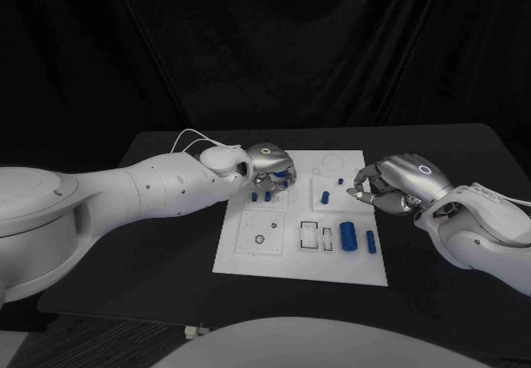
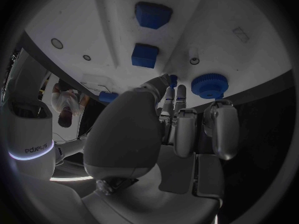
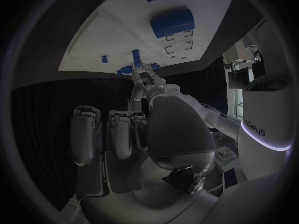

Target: Assemble the parts on the task board

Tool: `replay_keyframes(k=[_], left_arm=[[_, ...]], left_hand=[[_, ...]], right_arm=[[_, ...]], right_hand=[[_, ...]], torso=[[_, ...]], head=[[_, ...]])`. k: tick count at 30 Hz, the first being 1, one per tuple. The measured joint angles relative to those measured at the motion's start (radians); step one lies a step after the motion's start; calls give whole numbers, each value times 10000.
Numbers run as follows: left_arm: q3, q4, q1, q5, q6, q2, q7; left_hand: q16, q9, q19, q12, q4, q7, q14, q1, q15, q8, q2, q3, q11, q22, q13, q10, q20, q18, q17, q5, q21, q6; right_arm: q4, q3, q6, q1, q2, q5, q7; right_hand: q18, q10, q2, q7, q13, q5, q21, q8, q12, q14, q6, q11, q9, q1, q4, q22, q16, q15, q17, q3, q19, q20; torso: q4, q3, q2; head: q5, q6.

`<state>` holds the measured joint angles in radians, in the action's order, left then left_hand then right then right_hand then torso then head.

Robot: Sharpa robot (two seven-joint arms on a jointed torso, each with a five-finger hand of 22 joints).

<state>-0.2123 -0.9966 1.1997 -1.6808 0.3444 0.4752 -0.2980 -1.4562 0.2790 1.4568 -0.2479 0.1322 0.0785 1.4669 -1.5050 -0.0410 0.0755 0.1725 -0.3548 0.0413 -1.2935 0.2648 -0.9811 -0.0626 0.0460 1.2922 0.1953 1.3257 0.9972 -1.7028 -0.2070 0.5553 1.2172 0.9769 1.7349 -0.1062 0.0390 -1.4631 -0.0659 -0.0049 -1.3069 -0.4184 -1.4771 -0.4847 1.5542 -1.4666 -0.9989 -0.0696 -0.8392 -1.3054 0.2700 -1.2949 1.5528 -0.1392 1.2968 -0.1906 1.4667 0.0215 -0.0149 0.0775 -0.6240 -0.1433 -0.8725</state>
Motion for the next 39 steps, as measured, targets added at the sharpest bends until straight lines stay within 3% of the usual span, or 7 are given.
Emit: replay_keyframes(k=[18, 20, 24, 28, 29, 33, 39], left_arm=[[0, 231, -47, -3, 13, -64, -26], [1, 242, -52, -3, 21, -64, -31], [1, 247, -60, -4, 43, -56, -49], [2, 247, -63, -4, 78, -39, -73], [2, 246, -65, -5, 90, -36, -82], [2, 236, -68, -5, 144, -24, -125], [2, 145, -69, -6, 258, 46, -202]], left_hand=[[0, -42, -5, -116, -2, -49, 0, -4, -1, 1, -8, -1, -52, 0, -71, -486, 0, 1, 0, 0, -1, 304], [0, -43, -5, -115, -2, 4, 0, 127, -1, 1, -139, -1, -52, 0, -114, -556, 0, 1, 0, 0, -77, 388], [0, -45, -5, -114, -2, -1, 0, 125, -2, 14, -136, -1, -74, 0, -215, -610, 1, 1, 0, 1, -77, 499], [1, -46, -1, -113, -4, -132, -1, 125, -3, 79, -137, -3, -144, 0, -289, -823, 5, 1, 0, 0, -77, 712], [0, -48, -2, -112, -215, -123, -1, 125, -4, 79, -138, -215, -185, 0, -298, -867, 6, 0, 0, 0, -77, 814], [0, -56, -1, -105, -234, -127, -122, 126, -126, 79, -138, -233, -230, 0, -356, -1201, 7, 1, 0, 0, -77, 887], [0, -72, 0, -90, -386, -95, -121, 126, -127, 79, -138, -82, -217, 0, -536, -1606, 9, 1, 0, 112, -77, 1092]], right_arm=[[3, 0, -70, -3, 0, -17, 0], [3, 0, -83, -3, 0, -18, 0], [3, 0, -99, -3, 0, -20, 0], [3, 0, -116, -3, 0, -21, 0], [3, 0, -120, -3, 0, -21, 0], [7, 0, -138, -4, -7, -22, -1], [12, 0, -172, -7, -23, -23, -3]], right_hand=[[0, 0, 0, 0, 0, 0, 0, 28, 0, 0, 0, 0, 0, 0, 0, 0, 0, 0, 0, 0, 0, 0], [0, 0, 0, 0, 0, 0, 0, 28, 0, 0, 0, 0, 0, 0, 0, 0, 0, 1, 0, 0, 0, 0], [0, 0, 0, 0, 0, 0, 0, 28, 0, 0, 0, 0, 0, 0, 0, 0, 0, 0, 0, 0, 0, 0], [0, 0, 0, 0, 0, 0, 0, 28, 0, 0, 0, 0, 0, 0, 0, 0, 0, 1, 0, 0, 0, 0], [-1, 0, 0, 0, 0, -1, 0, 28, 0, 0, 0, 0, 0, 0, 0, 0, 0, 0, 0, 0, 0, 0], [0, 0, 0, 0, 0, -1, 0, 28, 0, 0, -1, 0, 0, 0, 0, 0, 0, 1, 0, 0, 0, 0], [0, 0, 0, 0, 0, -2, 0, 28, 0, 0, -1, 0, 0, 0, 0, 0, 0, 1, 0, 0, 0, 0]], torso=[[2, -1, 3], [1, -1, 5], [0, -1, 6], [0, 0, 5], [0, 0, 5], [1, 0, 5], [1, 0, 4]], head=[[7, 0], [-2, 0], [-4, 0], [7, 0], [11, 0], [16, 0], [-10, 0]])
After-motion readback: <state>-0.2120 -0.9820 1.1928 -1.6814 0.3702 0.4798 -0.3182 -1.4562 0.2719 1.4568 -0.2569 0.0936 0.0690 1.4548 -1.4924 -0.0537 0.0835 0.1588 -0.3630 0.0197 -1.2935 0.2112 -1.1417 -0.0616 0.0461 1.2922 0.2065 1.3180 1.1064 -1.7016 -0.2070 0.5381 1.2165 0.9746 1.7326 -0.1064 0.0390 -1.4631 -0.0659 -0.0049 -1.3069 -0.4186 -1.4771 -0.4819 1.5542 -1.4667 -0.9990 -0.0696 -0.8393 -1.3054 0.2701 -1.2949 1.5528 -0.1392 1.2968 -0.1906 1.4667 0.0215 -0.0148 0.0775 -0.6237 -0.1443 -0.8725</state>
